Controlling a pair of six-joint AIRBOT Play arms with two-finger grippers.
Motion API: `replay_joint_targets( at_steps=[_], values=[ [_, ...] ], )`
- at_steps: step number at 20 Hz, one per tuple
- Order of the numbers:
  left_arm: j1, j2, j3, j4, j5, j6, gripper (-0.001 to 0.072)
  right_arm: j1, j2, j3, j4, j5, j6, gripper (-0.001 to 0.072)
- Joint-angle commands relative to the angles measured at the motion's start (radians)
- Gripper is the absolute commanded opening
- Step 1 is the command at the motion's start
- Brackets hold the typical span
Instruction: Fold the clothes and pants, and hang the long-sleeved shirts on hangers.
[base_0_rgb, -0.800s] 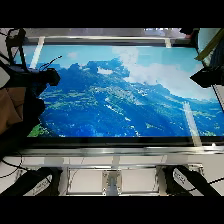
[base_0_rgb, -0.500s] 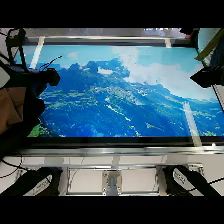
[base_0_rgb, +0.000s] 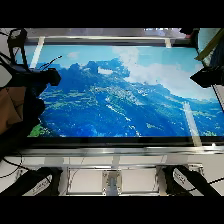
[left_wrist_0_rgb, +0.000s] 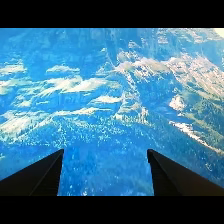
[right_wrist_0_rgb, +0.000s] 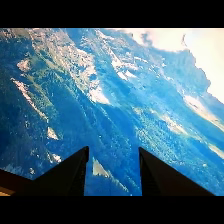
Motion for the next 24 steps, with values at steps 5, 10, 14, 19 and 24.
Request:
replay_joint_targets(
  at_steps=[5, 10, 14, 19, 24],
  values=[
    [0.002, -0.064, -0.001, 0.003, -0.003, 0.001, 0.0592, 0.001, 0.0, 0.001, -0.002, -0.091, 0.0, 0.0368],
    [0.005, -0.073, 0.0, 0.535, 0.035, 0.0, 0.0592, 0.001, 0.001, 0.001, 0.027, -0.132, 0.0, 0.0368],
    [0.121, -0.069, 0.0, 0.974, 0.061, -0.076, 0.0592, 0.001, 0.0, 0.001, 0.032, -0.15, 0.001, 0.0368],
    [0.439, -0.104, 0.005, 0.916, 0.173, -0.259, 0.0591, 0.001, 0.0, 0.001, 0.074, -0.155, 0.017, 0.0368],
    [0.748, -0.269, 0.137, 0.363, 0.132, -0.093, 0.0615, 0.001, -0.002, 0.001, 0.103, -0.156, 0.017, 0.0369]
  ],
)
